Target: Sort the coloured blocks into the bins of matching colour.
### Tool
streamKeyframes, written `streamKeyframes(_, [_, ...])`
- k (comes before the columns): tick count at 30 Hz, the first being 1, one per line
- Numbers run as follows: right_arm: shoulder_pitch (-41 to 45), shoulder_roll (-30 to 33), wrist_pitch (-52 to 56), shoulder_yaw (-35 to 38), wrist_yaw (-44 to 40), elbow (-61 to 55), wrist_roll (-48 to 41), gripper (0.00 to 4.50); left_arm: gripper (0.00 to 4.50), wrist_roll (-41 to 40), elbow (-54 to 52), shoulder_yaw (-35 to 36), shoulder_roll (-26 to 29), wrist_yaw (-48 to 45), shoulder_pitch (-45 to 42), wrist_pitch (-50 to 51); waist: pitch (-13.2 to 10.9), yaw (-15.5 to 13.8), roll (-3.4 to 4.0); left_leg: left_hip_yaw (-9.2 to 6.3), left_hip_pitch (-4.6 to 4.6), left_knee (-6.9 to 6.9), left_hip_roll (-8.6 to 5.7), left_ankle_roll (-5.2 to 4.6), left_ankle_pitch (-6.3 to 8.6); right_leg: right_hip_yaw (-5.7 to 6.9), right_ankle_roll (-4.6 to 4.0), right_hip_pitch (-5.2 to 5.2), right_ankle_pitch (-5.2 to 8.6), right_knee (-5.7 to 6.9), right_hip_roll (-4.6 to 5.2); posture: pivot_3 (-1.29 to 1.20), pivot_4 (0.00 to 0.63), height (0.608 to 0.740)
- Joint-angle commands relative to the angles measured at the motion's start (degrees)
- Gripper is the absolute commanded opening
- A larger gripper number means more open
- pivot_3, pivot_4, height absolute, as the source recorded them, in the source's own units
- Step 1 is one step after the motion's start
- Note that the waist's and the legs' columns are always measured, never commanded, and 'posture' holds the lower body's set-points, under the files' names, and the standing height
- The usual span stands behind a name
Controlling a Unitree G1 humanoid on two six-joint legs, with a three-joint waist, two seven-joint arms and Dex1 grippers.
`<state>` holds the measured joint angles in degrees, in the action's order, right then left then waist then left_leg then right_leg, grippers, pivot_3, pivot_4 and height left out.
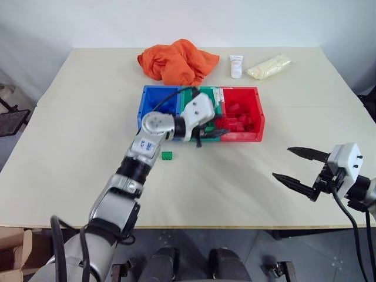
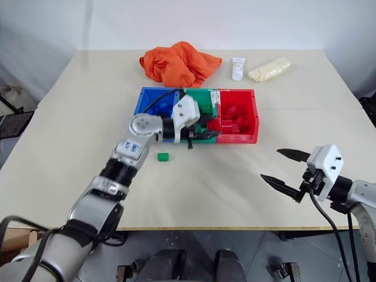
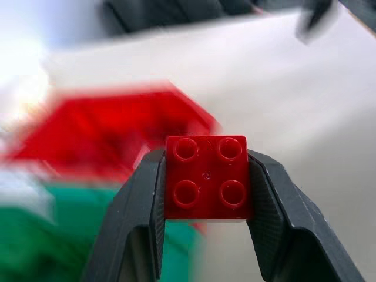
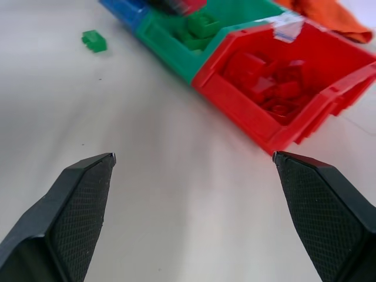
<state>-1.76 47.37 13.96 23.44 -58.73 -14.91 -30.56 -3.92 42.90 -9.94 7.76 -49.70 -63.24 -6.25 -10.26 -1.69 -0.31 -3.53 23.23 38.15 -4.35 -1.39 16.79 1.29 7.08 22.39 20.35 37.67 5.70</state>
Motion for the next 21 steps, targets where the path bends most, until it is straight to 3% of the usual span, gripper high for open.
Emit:
streamKeyframes(1, [-0.64, -0.53, 0.06, 2.17, 1.49, -3.55, -1.46, 4.5, 1.49, 0.97, 9.96, 1.34, -2.55, 1.69, -6.23, -7.43, -0.02, 0.02, -0.03, 0.03, 0.0, 0.0, 0.0, 0.0, 0.0, 0.01, 0.0, 0.02, 0.0, 0.03, 0.0, 0.0, 0.15, 0.74])
streamKeyframes(8, [-4.1, -1.08, 0.51, 4.18, 3.36, -7.34, -2.4, 4.5, 1.49, 0.1, 21.6, 5.26, -5.16, 1.96, -13.3, -12.4, -0.03, 0.19, -0.06, 0.14, -0.01, -0.04, 0.02, -0.02, 0.0, -0.06, 0.01, 0.1, 0.0, 0.09, -0.04, 0.0, 0.15, 0.74])
streamKeyframes(21, [-3.72, -1.89, 0.13, 2.44, 4.92, -8.3, -2.17, 4.5, 1.49, -3.14, 28.18, 14.61, -6.45, 4.91, -20.37, -5.64, -0.06, 0.17, -0.11, 0.14, 0.0, -0.01, -0.01, -0.04, -0.01, -0.08, 0.04, 0.11, -0.01, 0.11, -0.04, 0.0, 0.15, 0.74])
